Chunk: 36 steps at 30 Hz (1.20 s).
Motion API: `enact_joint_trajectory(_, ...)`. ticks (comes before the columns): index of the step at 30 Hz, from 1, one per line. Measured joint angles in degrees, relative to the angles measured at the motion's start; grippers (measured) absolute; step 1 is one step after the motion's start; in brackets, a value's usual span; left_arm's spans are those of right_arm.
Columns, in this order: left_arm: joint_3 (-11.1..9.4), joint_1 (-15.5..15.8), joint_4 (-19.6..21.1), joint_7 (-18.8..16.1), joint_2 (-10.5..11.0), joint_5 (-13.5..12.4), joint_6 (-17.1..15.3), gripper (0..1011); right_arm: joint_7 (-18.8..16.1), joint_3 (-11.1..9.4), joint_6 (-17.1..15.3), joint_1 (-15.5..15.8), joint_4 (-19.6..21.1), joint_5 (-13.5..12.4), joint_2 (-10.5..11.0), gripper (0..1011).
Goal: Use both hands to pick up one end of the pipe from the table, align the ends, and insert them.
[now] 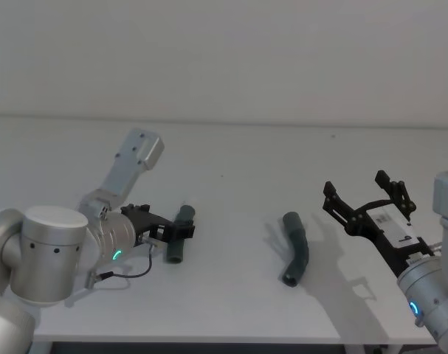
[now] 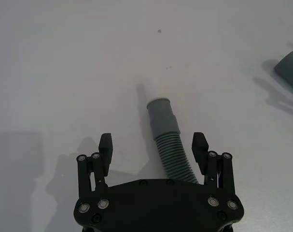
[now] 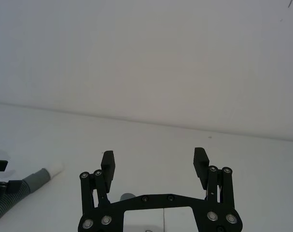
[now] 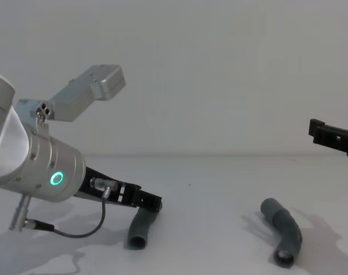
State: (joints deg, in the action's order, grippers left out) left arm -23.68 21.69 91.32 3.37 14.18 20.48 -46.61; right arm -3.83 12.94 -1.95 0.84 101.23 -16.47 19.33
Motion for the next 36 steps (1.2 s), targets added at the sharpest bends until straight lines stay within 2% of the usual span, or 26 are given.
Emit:
enact_joint_trajectory(20, -1.26, 1.12, -1.40, 0.94, -0.26, -1.78, -0.31, 1001, 0.00, 0.00, 0.00, 0.00, 0.00, 0.00, 0.00, 1001)
enact_joint_trajectory(36, -0.92, 0.87, -1.98, 1.01, -1.17, -2.29, -1.20, 1001, 0.00, 0.00, 0.00, 0.00, 0.00, 0.00, 0.00, 1001)
